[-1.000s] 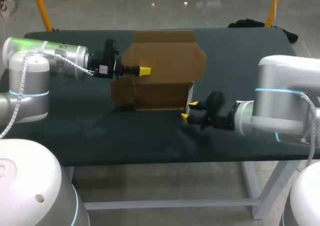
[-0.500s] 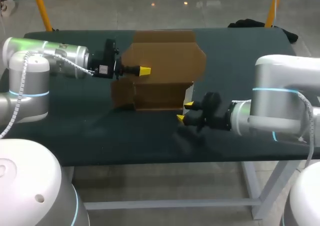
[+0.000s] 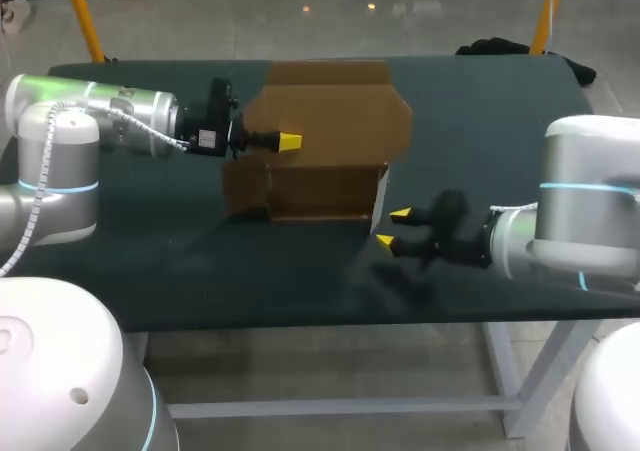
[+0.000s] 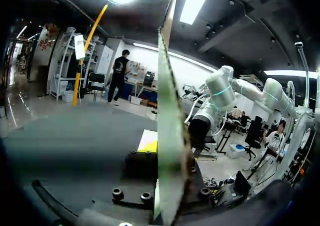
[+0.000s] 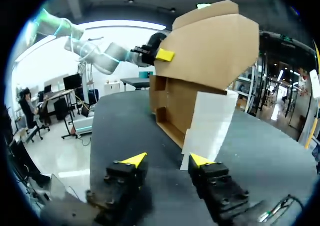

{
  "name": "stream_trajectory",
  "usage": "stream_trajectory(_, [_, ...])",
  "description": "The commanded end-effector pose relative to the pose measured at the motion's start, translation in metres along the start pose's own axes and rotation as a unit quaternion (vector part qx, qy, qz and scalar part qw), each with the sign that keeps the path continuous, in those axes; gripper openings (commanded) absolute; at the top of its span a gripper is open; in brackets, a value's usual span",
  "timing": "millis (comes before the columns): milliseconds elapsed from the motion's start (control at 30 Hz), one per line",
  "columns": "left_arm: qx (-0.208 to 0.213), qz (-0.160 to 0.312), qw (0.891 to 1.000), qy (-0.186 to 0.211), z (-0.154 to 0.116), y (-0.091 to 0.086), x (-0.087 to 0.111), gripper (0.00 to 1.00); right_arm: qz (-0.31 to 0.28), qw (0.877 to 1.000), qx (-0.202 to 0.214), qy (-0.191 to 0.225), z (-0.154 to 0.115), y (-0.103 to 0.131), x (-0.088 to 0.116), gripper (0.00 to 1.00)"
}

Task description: Assemble the packaging by folding the flat box into shape, placing the metal phone stand inside, and closing the box properly

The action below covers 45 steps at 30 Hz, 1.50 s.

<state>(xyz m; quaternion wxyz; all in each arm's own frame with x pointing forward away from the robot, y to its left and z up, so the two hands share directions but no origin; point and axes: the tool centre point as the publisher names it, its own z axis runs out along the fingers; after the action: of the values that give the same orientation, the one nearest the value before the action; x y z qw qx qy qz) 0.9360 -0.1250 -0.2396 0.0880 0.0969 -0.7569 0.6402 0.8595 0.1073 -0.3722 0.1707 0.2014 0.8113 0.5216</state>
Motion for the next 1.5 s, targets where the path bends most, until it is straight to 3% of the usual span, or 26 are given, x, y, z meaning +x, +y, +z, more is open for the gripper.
stream_trajectory(33, [0.000, 0.000, 1.000, 0.001, 0.001, 0.003, -0.001, 0.00, -0.003, 1.000, -0.008, 0.008, -0.017, -0.004, -0.009, 0.58])
stream_trajectory(300, [0.000, 0.000, 1.000, 0.001, 0.001, 0.003, -0.001, 0.00, -0.012, 1.000, -0.013, 0.015, -0.013, -0.003, -0.039, 0.52])
stream_trajectory(800, [0.000, 0.000, 1.000, 0.001, 0.001, 0.003, -0.001, 0.00, -0.019, 0.999, -0.023, 0.033, 0.014, 0.004, -0.067, 0.49])
stream_trajectory(1167, [0.000, 0.000, 1.000, 0.001, 0.001, 0.003, -0.001, 0.00, -0.021, 0.998, -0.031, 0.043, 0.032, 0.011, -0.067, 0.48])
stream_trajectory(1500, [0.000, 0.000, 1.000, 0.001, 0.001, 0.003, -0.001, 0.00, -0.014, 0.999, -0.033, 0.026, 0.044, 0.016, -0.062, 0.48])
